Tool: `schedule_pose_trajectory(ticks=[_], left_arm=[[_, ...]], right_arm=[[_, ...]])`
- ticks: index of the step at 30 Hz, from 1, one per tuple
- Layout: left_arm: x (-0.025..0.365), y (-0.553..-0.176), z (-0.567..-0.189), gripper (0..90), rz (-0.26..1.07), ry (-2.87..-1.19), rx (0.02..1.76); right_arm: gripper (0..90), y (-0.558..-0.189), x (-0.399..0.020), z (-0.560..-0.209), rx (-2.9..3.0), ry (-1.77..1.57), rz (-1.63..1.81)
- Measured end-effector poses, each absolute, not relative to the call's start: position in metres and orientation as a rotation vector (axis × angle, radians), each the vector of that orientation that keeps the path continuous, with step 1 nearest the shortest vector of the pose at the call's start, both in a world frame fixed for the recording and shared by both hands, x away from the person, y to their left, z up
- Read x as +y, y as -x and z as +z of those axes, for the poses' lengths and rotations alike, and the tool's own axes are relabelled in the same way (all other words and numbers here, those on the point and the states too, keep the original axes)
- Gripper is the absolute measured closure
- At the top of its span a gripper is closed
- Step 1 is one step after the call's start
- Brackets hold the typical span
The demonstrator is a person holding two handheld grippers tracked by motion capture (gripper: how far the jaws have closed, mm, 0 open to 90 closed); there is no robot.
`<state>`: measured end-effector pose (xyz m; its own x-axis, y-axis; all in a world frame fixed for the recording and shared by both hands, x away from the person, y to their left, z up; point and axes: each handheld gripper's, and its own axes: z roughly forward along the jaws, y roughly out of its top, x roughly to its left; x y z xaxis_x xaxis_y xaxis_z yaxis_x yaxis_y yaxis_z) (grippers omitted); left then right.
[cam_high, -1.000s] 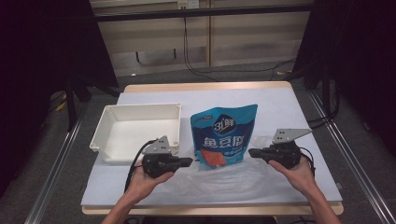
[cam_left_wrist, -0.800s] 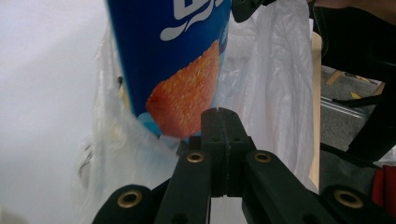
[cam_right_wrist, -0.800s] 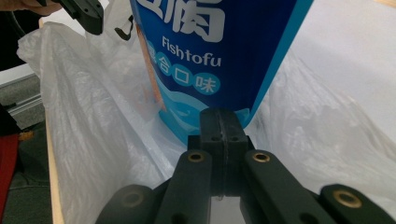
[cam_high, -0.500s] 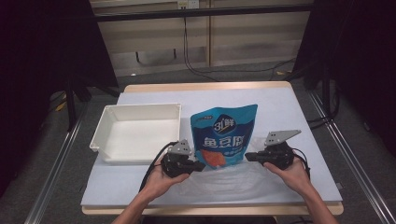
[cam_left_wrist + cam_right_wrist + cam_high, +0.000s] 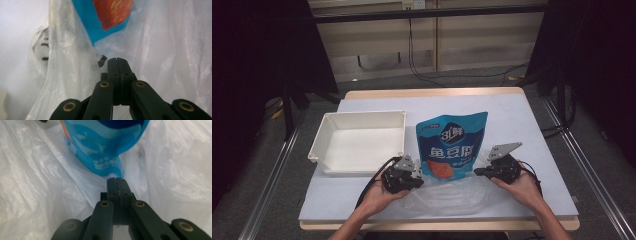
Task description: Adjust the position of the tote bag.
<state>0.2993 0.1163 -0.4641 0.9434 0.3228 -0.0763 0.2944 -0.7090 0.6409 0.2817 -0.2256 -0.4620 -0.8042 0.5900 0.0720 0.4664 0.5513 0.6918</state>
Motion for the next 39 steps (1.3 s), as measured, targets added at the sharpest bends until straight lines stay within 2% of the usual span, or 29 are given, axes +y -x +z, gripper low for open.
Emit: schedule_pose_trajectory(ticks=[6,12,32,39], left_arm=[[0.119,-0.301,-0.467,90.0,0.047,-2.442,0.437],[0.126,-0.3,-0.464,90.0,0.107,-2.501,0.408],[0.154,-0.297,-0.462,90.0,0.207,-2.54,0.415],[0.157,-0.299,-0.46,90.0,0.193,-2.575,0.393]], right_arm=[[90.0,-0.283,-0.229,-0.469,2.623,-0.909,1.004],[90.0,-0.284,-0.232,-0.472,2.626,-0.913,0.952],[90.0,-0.283,-0.249,-0.469,2.59,-0.922,0.814],[90.0,-0.283,-0.249,-0.467,2.587,-0.93,0.765]])
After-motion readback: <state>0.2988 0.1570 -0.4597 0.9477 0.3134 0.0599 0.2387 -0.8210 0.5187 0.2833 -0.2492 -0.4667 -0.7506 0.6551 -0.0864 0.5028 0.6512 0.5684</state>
